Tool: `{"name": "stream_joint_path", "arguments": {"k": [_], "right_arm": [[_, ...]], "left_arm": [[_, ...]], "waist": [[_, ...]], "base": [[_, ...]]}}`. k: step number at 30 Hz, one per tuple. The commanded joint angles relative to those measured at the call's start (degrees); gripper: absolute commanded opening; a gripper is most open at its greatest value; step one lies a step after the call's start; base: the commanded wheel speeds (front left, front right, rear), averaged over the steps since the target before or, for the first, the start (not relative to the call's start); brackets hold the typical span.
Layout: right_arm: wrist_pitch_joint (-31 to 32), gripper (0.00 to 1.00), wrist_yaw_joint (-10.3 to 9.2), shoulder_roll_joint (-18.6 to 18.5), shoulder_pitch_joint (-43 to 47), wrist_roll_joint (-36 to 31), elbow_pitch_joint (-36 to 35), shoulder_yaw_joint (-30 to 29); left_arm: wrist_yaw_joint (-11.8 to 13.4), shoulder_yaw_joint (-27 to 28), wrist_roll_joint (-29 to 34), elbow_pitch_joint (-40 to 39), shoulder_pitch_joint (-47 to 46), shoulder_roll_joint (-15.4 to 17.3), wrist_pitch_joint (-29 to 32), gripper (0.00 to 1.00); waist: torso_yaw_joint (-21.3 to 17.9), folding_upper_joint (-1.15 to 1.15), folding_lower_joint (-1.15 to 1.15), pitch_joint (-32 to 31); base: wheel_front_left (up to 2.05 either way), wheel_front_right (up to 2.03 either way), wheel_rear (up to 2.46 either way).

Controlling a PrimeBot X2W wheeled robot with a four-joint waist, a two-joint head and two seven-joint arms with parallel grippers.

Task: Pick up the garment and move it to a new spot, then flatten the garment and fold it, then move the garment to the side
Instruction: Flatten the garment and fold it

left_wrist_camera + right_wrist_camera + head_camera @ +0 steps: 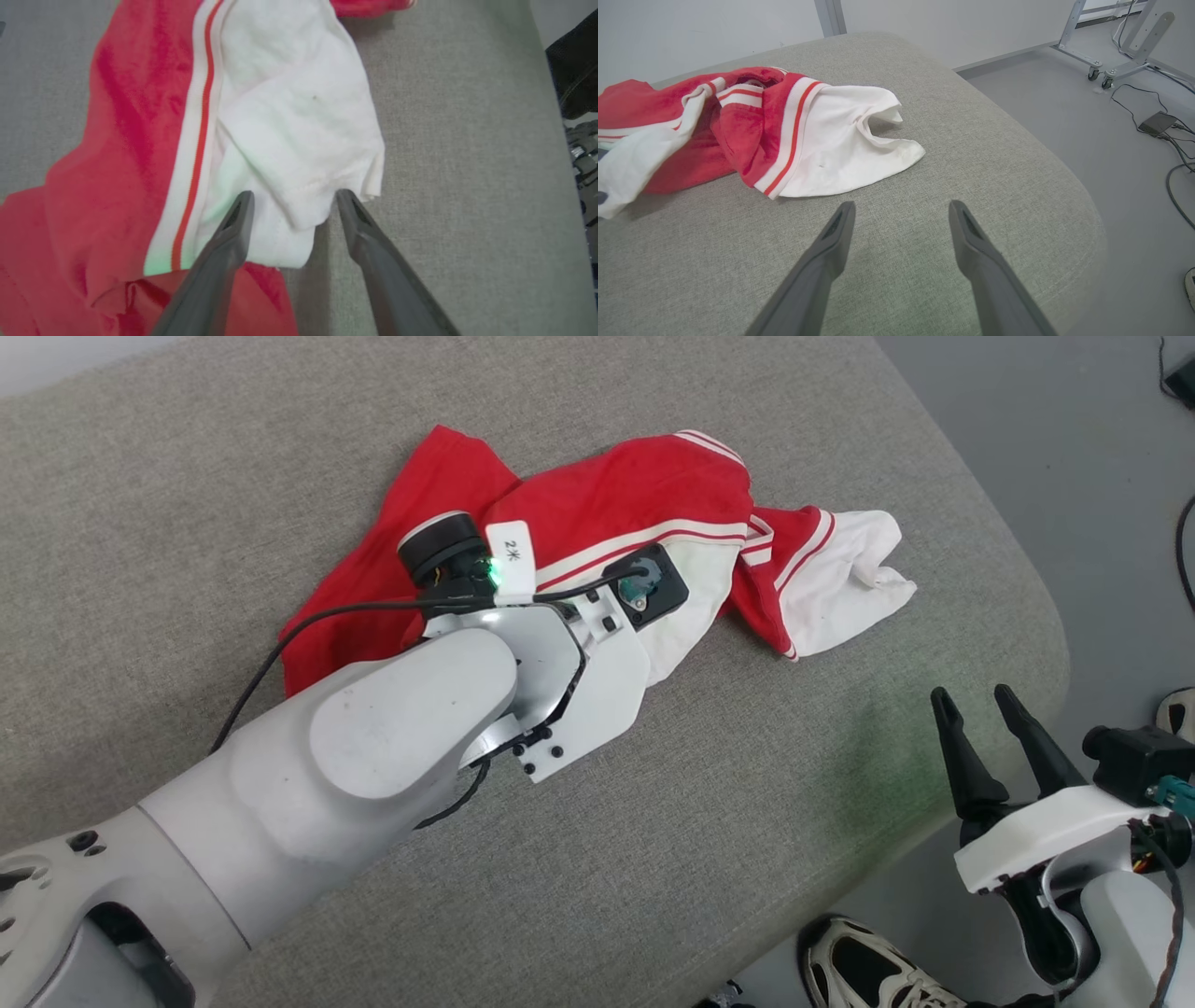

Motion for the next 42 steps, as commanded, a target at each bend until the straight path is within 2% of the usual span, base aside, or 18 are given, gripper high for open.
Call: {"name": "stream_joint_path", "arguments": {"k": [1,9,12,14,18,19,23,28,32,37,42], "right_arm": [[-0.42,1.0,-0.02,0.02,-0.9,0.52,-0.01,0.53],[-0.54,1.0,-0.02,-0.75,-1.99,0.8,0.51,1.58],[-0.65,1.0,-0.02,-1.66,-1.31,0.88,0.55,0.35],[-0.69,1.0,-0.02,-2.08,-0.77,0.87,0.33,-0.23],[-0.41,1.0,-0.02,-3.35,0.31,0.35,-0.26,-1.65],[0.05,1.0,-0.02,-3.75,0.51,-0.05,-0.89,-2.12],[1.36,1.0,-0.02,-4.64,1.47,-0.56,-2.57,-3.55],[3.49,1.0,-0.02,-5.02,1.73,-1.55,-5.12,-4.75],[5.14,1.0,-0.02,-4.95,2.55,-2.44,-7.11,-5.67],[6.93,1.0,-0.02,-4.75,3.13,-3.49,-9.36,-7.06],[8.55,1.0,-0.02,-4.72,3.76,-4.05,-11.46,-8.07]], "left_arm": [[0.14,0.09,-0.86,0.78,-0.03,-0.18,-1.45,0.0],[0.14,0.08,-3.8,3.51,-1.74,-0.37,-5.36,0.0],[0.14,0.11,-7.05,3.46,-3.59,-0.87,-7.15,0.0],[0.14,0.09,-9.05,2.89,-4.76,-0.05,-8.84,0.0],[0.14,0.1,-15.14,2.77,-7.61,2.76,-13.44,0.0],[0.14,0.06,-18.52,2.74,-8.53,4.85,-14.93,0.0],[0.14,0.4,-25.35,3.8,-9.44,9.62,-16.92,0.0],[0.14,0.97,-32.12,7.03,-7.32,15.77,-17.48,0.0],[0.14,1.89,-37.28,12.0,-3.85,19.65,-15.3,0.0],[0.14,2.71,-42.14,17.97,0.92,22.53,-13.31,0.0],[0.51,4.2,-44.37,22.37,3.7,22.0,-15.69,0.0]], "waist": [[-0.03,0.0,0.0,0.17],[0.31,0.0,0.0,-0.38],[2.96,0.0,0.0,-1.08],[5.03,0.0,0.0,-1.84],[9.87,0.0,0.0,-3.8],[12.29,0.0,0.0,-4.64],[16.96,0.0,0.0,-5.76],[21.33,0.0,0.0,-6.13],[23.63,0.0,0.0,-6.1],[25.19,0.0,0.0,-5.63],[25.73,0.0,0.0,-4.74]], "base": [[0.0,0.0,0.0],[0.0,0.0,0.0],[0.0,0.0,0.0],[0.0,0.0,0.0],[0.0,0.0,0.0],[0.0,0.0,0.0],[0.0,0.0,0.0],[0.0,0.0,0.0],[0.0,0.0,0.0],[0.0,0.0,0.0],[0.0,0.0,0.0]]}}
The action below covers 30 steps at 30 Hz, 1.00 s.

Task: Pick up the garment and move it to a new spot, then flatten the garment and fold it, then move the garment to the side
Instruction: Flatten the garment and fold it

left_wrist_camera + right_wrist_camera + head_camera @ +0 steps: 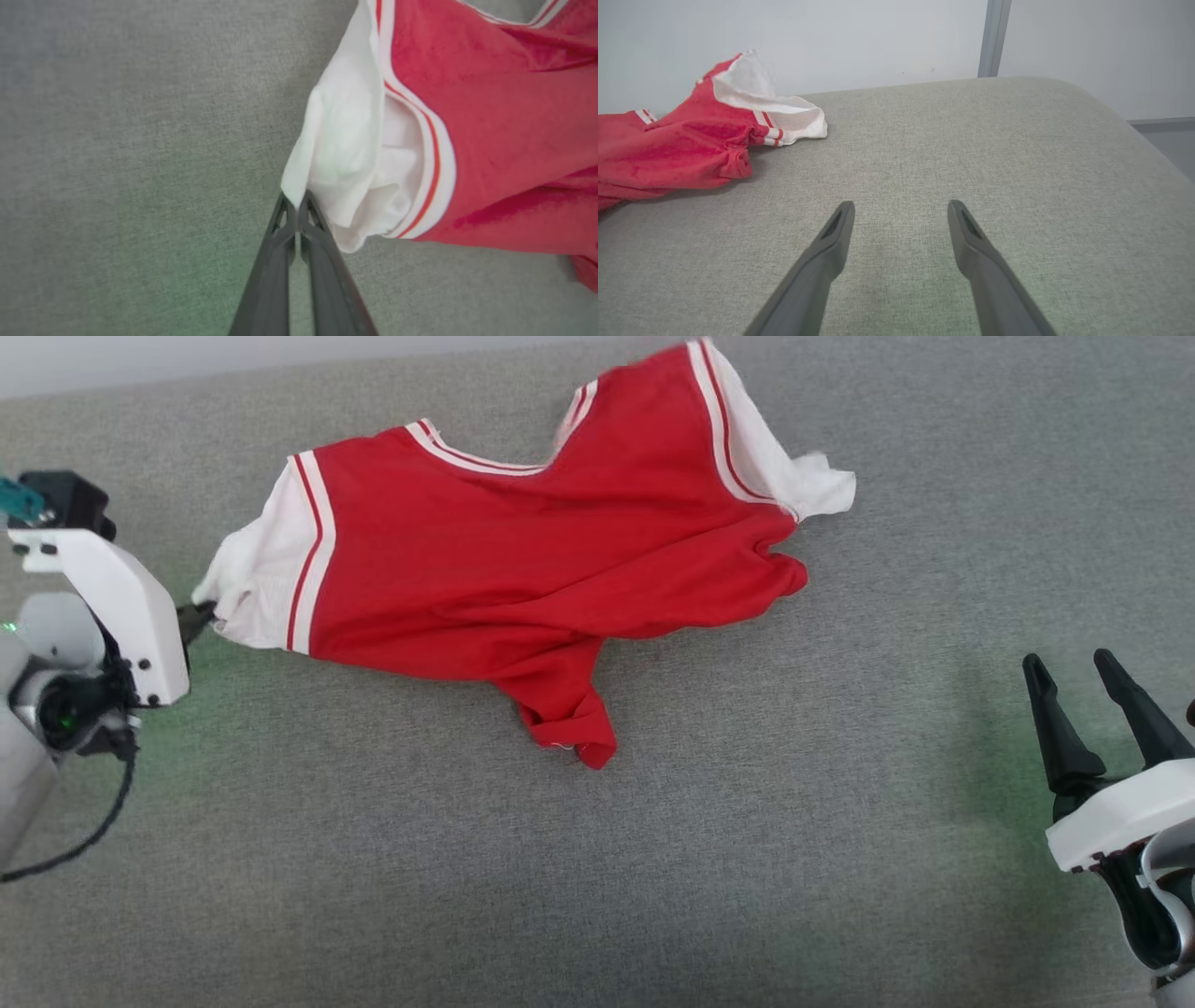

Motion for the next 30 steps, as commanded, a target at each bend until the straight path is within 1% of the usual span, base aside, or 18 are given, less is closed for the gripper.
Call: {"name": "stream_joint_path", "arguments": {"k": [1,3,6,7,8,9,10,11,13,14,16,21,24,27,30], "right_arm": [[0.64,1.0,-0.02,0.04,0.5,-0.42,-0.75,-0.3],[1.18,1.0,-0.02,0.08,0.63,-0.65,-1.57,-0.7],[1.83,1.0,-0.02,0.14,1.01,-0.98,-2.36,-0.9],[2.15,1.0,-0.02,0.22,1.18,-1.15,-2.8,-0.96],[2.63,1.0,-0.02,0.3,1.49,-1.35,-3.34,-1.17],[2.92,1.0,-0.02,0.35,1.69,-1.49,-3.7,-1.32],[2.92,1.0,-0.02,0.35,1.69,-1.49,-3.7,-1.32],[2.98,1.0,-0.02,0.41,1.8,-1.66,-4.01,-1.44],[3.4,1.0,-0.02,0.51,1.96,-1.93,-4.59,-1.66],[3.68,1.0,-0.02,0.52,2.22,-2.03,-4.81,-1.76],[4.08,1.0,-0.02,0.6,2.77,-2.36,-5.1,-1.95],[5.57,1.0,-0.02,0.38,3.46,-3.04,-6.58,-1.81],[6.42,1.0,-0.02,-0.08,4.08,-3.4,-7.16,-1.65],[7.32,1.0,-0.02,-0.56,4.44,-3.7,-8.14,-1.03],[8.57,1.0,-0.02,-1.5,4.84,-4.34,-8.64,0.39]], "left_arm": [[0.26,0.25,-0.25,1.09,0.72,-0.23,-0.78,0.0],[0.81,0.63,-0.67,2.75,0.91,-0.86,-1.42,0.0],[0.69,0.22,0.16,4.05,1.13,-1.42,-1.99,0.0],[0.61,0.45,-0.28,4.76,1.4,-1.73,-2.24,0.03],[0.46,0.64,-0.43,5.84,1.53,-2.16,-2.56,0.14],[0.39,0.67,-0.34,6.41,1.5,-2.43,-3.1,0.2],[0.39,0.67,-0.34,6.41,1.5,-2.43,-3.1,0.2],[0.46,0.67,-0.3,6.95,1.62,-2.68,-3.31,0.26],[0.34,0.52,-0.17,7.87,1.95,-3.13,-3.54,0.34],[0.32,0.5,-0.06,8.25,1.89,-3.3,-3.93,0.4],[0.15,0.87,-0.17,8.8,1.92,-3.63,-5.2,1.0],[-0.15,1.03,0.97,9.57,2.34,-3.66,-10.19,1.0],[-0.16,1.6,1.26,9.05,3.33,-3.47,-14.42,1.0],[-0.23,1.57,2.37,7.32,4.72,-3.9,-19.74,1.0],[-0.22,1.9,3.19,5.12,6.69,-4.97,-26.92,1.0]], "waist": [[0.06,0.0,0.0,0.29],[-0.02,0.0,0.0,0.5],[-0.21,0.0,0.0,0.64],[-0.3,0.0,0.0,0.69],[-0.5,0.0,0.0,0.72],[-0.57,0.0,0.0,0.72],[-0.57,0.0,0.0,0.72],[-0.62,0.0,0.0,0.71],[-0.67,0.0,0.0,0.57],[-0.65,0.0,0.0,0.45],[-0.5,0.0,0.0,0.14],[0.29,0.0,0.0,-1.18],[1.09,0.0,0.0,-2.21],[2.32,0.0,0.0,-3.2],[3.79,0.0,0.0,-4.04]], "base": [[0.0,0.0,0.0],[0.0,0.0,0.0],[0.0,0.0,0.0],[0.0,0.0,0.0],[0.0,0.0,0.0],[0.0,0.0,0.0],[0.0,0.0,0.0],[0.0,0.0,0.0],[0.0,0.0,0.0],[0.0,0.0,0.0],[0.0,0.0,0.0],[0.0,0.0,0.0],[0.0,0.0,0.0],[0.0,0.0,0.0],[0.0,0.0,0.0]]}}
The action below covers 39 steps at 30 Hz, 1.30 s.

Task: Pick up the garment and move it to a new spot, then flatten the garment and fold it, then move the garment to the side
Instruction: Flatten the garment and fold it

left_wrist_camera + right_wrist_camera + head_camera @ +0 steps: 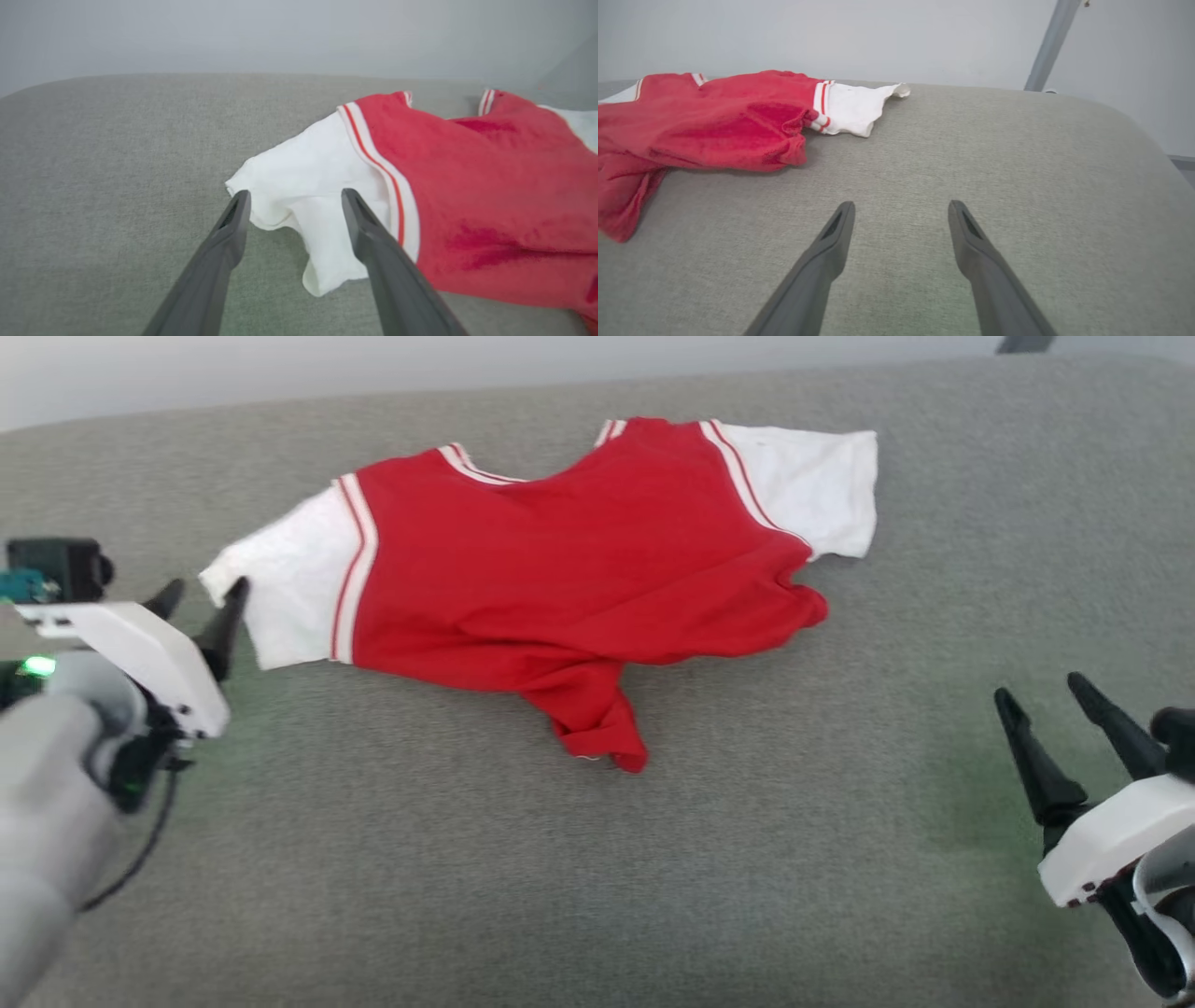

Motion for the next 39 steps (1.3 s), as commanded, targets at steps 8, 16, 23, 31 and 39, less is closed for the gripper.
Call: {"name": "stream_joint_path", "arguments": {"k": [8,16,23,31,39], "right_arm": [[5.51,1.0,-0.02,-6.67,-1.62,-2.55,-3.03,8.5],[11.17,1.0,-0.02,-16.64,-8.75,0.75,-4.78,19.54],[12.62,1.0,-0.02,-21.96,-16.16,4.19,-2.6,26.36],[13.86,1.0,-0.02,-27.7,-26.93,7.37,2.01,38.27],[17.28,1.0,-0.02,-32.85,-37.71,9.41,4.05,56.56]], "left_arm": [[4.75,13.92,8.98,-11.04,9.21,-6.31,-7.94,1.0],[11.25,38.04,34.45,-31.16,30.18,-15.28,-7.86,1.0],[9.54,46.97,48.11,-38.89,39.33,-21.82,-7.87,1.0],[6.15,53.95,60.35,-43.16,44.59,-28.41,-7.88,1.0],[2.89,57.83,65.31,-45.69,46.31,-33.02,-7.88,1.0]], "waist": [[6.36,0.0,0.0,-1.67],[12.66,0.0,0.0,-0.83],[17.16,0.0,0.0,0.41],[21.61,0.0,0.0,2.5],[24.91,0.0,0.0,5.19]], "base": [[0.0,0.0,0.0],[0.0,0.0,0.0],[0.0,0.0,0.0],[0.0,0.0,0.0],[0.0,0.0,0.0]]}}
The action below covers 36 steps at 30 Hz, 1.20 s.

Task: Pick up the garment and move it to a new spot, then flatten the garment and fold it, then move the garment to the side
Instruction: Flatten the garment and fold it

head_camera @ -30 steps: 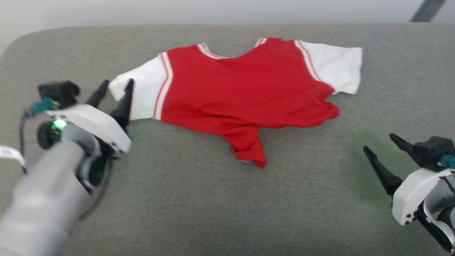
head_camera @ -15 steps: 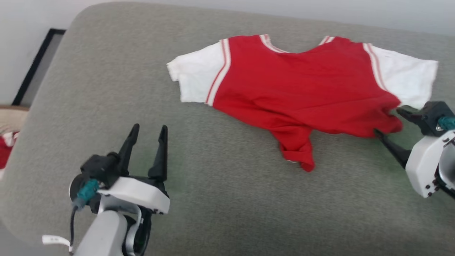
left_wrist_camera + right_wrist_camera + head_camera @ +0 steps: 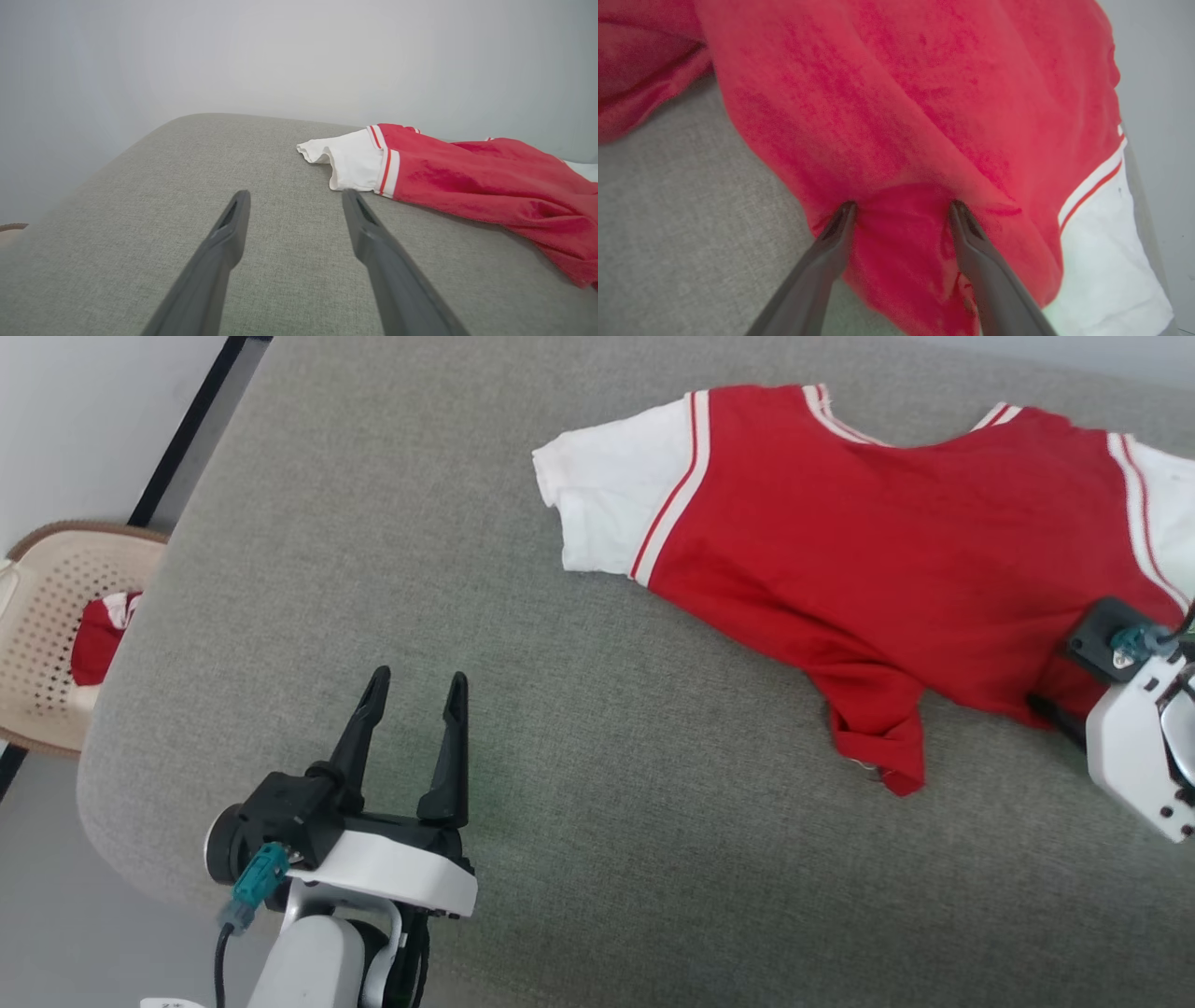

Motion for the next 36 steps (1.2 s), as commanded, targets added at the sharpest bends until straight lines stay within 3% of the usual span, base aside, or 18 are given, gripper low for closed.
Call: {"name": "stream_joint_path", "arguments": {"k": [1,5,9,10,11,12,25,36], "right_arm": [[0.87,1.0,-0.03,-0.44,-2.88,1.01,1.02,4.04],[1.18,1.0,-0.17,-0.2,-7.23,2.46,3.09,10.58],[1.81,1.0,-0.22,0.98,-8.56,3.8,4.04,13.5],[2.12,0.85,-0.22,1.44,-8.51,3.91,3.82,13.82],[2.05,0.38,-0.22,1.78,-8.46,4.06,3.65,14.01],[1.96,0.02,-0.2,2.02,-8.43,4.35,3.59,14.12],[-1.62,0.0,0.19,2.62,-6.45,7.55,-1.82,13.74],[1.24,0.0,0.11,-1.81,-0.65,8.18,-12.54,13.26]], "left_arm": [[-0.69,0.61,0.61,-0.63,0.3,-0.58,-0.1,1.0],[-1.47,1.07,0.93,-1.01,-0.47,-1.34,-0.1,1.0],[-1.84,1.25,0.54,-1.07,-0.97,-1.48,-0.1,1.0],[-1.89,1.15,0.09,-1.14,-1.05,-1.51,-0.1,1.0],[-1.89,1.02,-0.15,-1.18,-1.09,-1.52,-0.11,1.0],[-1.89,0.88,-0.14,-1.24,-1.12,-1.53,-0.11,1.0],[-2.2,3.3,2.44,0.0,0.5,-1.49,-0.12,1.0],[-3.13,5.61,4.79,-0.14,0.48,-1.09,-0.11,1.0]], "waist": [[1.26,0.0,0.0,1.59],[2.14,0.0,0.0,3.11],[2.59,0.0,0.0,3.91],[2.57,0.0,0.0,3.98],[2.54,0.0,0.0,4.01],[2.47,0.0,0.0,4.0],[-2.18,0.0,0.0,0.4],[-8.43,0.0,0.0,-1.97]], "base": [[0.0,0.0,0.0],[0.0,0.0,0.0],[0.0,0.0,0.0],[0.0,0.0,0.0],[0.0,0.0,0.0],[0.0,0.0,0.0],[0.0,0.0,0.0],[0.0,0.0,0.0]]}}
